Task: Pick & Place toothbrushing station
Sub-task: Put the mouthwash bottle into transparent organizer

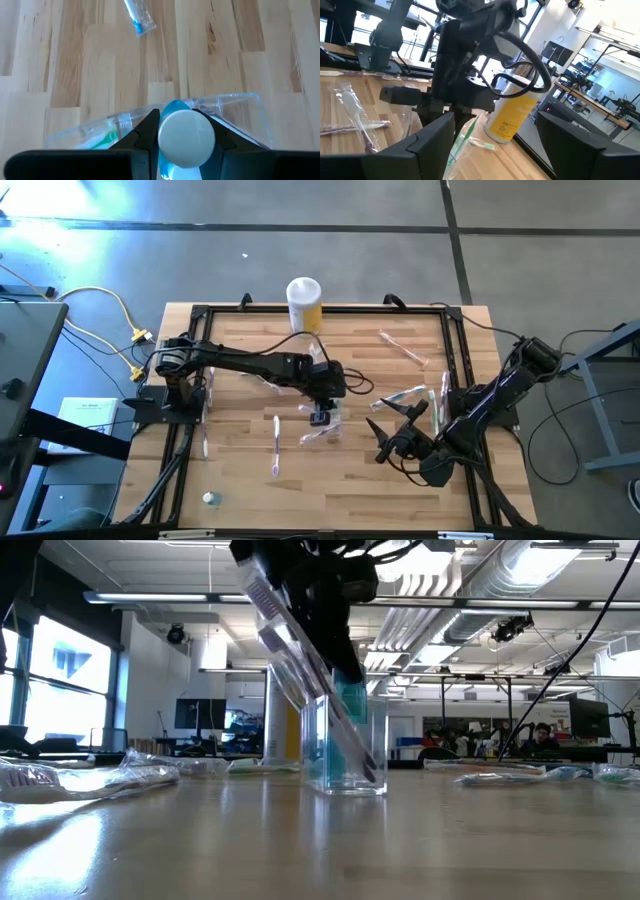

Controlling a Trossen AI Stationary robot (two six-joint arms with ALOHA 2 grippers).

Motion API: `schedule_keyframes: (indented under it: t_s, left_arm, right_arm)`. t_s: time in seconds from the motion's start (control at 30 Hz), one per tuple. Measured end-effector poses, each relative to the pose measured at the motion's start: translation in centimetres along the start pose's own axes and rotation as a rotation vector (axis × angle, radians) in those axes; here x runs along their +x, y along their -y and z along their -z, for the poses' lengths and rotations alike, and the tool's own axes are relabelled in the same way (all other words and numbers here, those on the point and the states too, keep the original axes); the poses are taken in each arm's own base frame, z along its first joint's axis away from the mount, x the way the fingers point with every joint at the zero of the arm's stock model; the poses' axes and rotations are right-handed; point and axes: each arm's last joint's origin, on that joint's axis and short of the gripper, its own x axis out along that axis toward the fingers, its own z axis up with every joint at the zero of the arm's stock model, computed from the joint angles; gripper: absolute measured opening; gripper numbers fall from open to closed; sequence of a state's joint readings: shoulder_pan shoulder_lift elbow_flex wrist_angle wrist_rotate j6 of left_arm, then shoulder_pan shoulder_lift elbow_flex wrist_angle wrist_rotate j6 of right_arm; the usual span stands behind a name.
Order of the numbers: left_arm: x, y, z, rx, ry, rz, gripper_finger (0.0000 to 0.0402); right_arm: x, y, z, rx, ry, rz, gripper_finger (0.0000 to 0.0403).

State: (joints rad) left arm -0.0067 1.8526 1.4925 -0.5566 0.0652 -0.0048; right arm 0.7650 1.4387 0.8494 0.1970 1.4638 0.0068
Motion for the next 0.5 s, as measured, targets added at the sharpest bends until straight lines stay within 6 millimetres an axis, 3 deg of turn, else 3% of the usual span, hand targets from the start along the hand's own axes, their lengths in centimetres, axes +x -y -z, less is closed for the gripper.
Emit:
schedule_keyframes:
  t_s: [0.5]
  left_arm:
    - [2.1,-0.1,1.1,0.0,-0.005,0.003,0.0082]
  right_arm:
    - [0.0,0.0,0.0,0.0,0.0,-0.004,0.0275]
